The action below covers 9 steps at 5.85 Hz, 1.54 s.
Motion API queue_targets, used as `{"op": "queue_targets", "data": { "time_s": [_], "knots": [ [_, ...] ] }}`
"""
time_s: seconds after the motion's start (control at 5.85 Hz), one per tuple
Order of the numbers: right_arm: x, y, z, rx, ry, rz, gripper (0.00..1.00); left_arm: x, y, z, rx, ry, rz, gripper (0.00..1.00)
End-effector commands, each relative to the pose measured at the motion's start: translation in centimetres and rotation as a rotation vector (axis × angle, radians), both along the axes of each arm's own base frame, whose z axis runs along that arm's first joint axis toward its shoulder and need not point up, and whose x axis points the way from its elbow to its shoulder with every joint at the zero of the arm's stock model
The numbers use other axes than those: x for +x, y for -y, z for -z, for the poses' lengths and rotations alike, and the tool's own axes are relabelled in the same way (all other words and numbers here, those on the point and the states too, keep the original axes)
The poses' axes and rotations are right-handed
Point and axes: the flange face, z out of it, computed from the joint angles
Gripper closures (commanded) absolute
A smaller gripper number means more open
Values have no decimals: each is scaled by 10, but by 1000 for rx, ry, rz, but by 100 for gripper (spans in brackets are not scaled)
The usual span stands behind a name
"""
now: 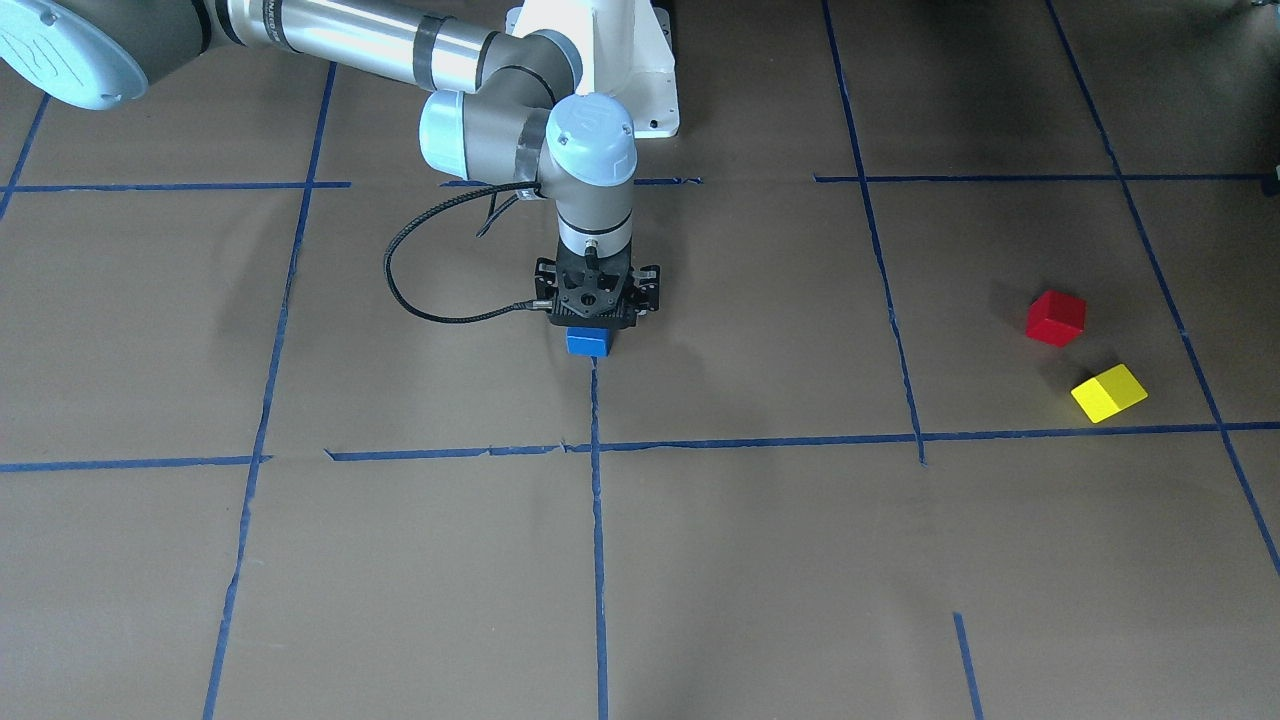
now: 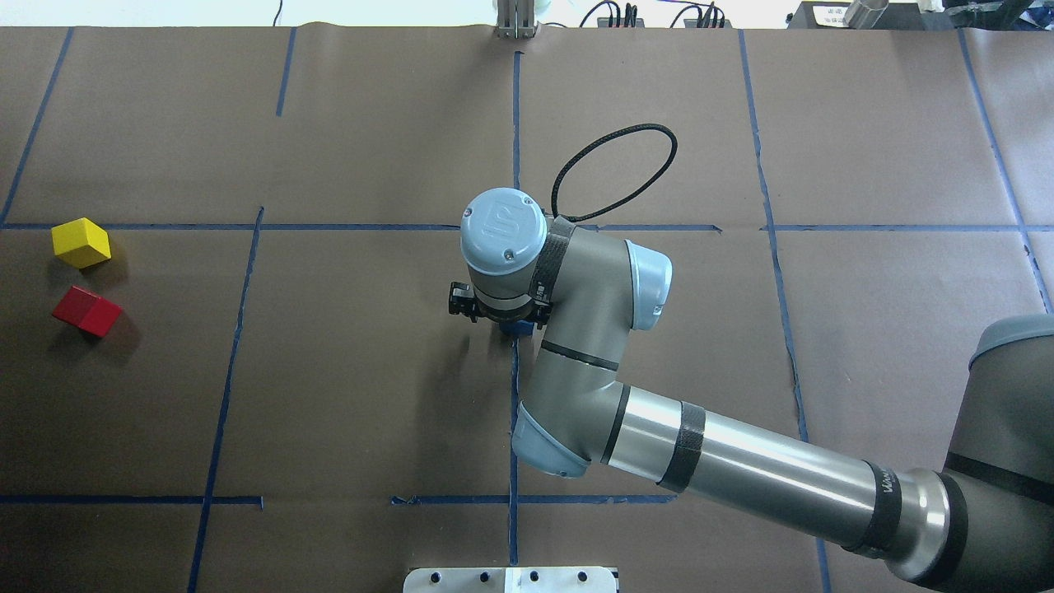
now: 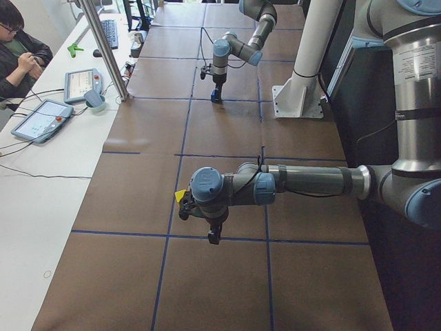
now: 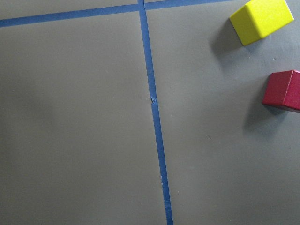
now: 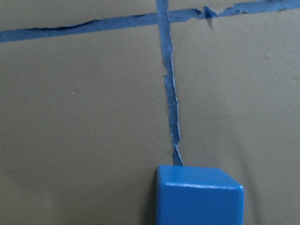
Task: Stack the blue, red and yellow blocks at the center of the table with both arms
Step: 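Release the blue block at center and withdraw the right arm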
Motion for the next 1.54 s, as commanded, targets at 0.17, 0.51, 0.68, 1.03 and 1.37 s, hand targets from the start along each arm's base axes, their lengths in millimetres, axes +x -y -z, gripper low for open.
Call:
{"op": "queue_targets", "data": {
  "time_s": [0.17,0.51,0.68,1.03,1.37],
  "knots": [
    [73,60,23,29,66,30,1,0,2,1,7,1,-1,0],
    [174,124,-9,77,-10,111,1,7,6,12,30,2,-18,0],
    [256,157,-63,123,-28,177,1,12,21,27,61,-3,-24,0],
    [440,187,-174,280,-99,342,1,14,64,69,156,0,-21,0],
    [596,129,-331,336,-54,480,0,16,84,81,188,-5,-26,0]
  ]
}}
